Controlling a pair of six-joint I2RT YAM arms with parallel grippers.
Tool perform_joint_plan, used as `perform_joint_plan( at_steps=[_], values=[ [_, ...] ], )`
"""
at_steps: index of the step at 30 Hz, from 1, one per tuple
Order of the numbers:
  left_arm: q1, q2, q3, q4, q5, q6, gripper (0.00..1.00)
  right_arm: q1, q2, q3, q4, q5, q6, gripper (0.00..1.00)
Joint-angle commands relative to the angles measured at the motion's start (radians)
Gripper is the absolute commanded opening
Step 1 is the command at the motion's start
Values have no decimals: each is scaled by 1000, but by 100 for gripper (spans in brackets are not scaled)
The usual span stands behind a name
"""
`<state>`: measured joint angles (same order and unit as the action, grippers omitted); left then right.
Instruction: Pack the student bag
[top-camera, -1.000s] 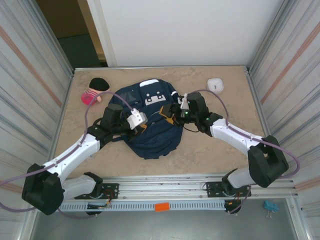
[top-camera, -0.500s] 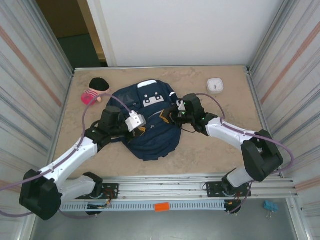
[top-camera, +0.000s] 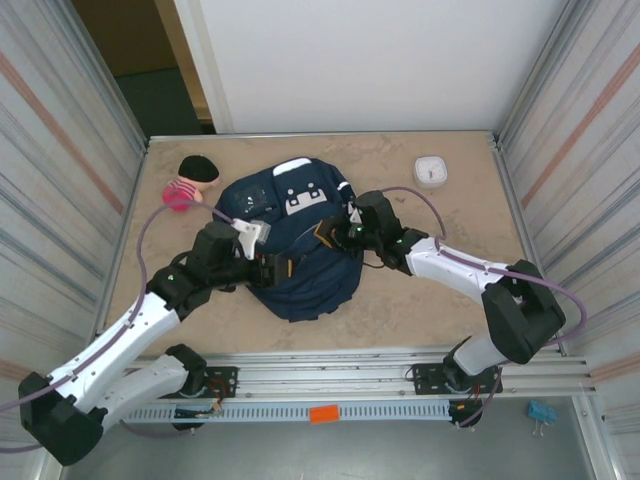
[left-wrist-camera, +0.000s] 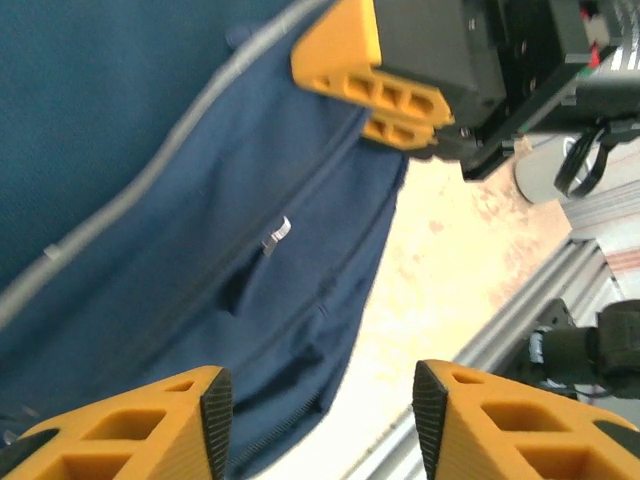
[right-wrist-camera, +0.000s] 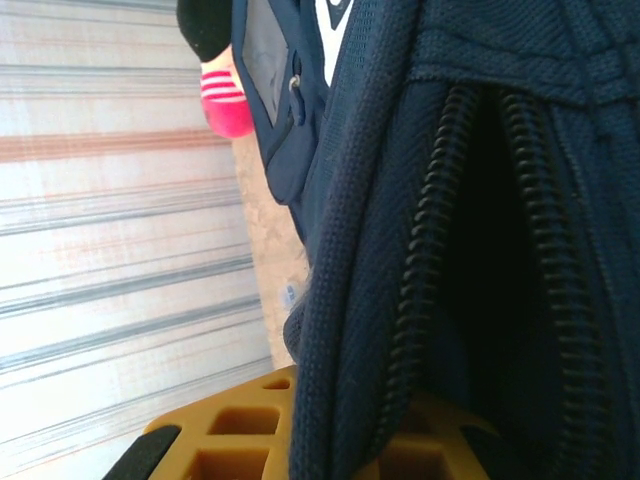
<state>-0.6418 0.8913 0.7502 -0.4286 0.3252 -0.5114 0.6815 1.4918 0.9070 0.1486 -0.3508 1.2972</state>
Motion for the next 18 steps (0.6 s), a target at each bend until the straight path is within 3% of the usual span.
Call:
perform_joint_plan(
  at_steps=[1,11,18],
  values=[
    [-56,-12,-20,-50,-52,-158,53,27,-28,54,30,26,-24,0],
    [-135,94,0,-25,-201,-140,56,58,-44,76,2,50,-42,0],
    [-142,187,26,3,-266,-104,60,62,-40,90,-7,49,-50,0]
  ],
)
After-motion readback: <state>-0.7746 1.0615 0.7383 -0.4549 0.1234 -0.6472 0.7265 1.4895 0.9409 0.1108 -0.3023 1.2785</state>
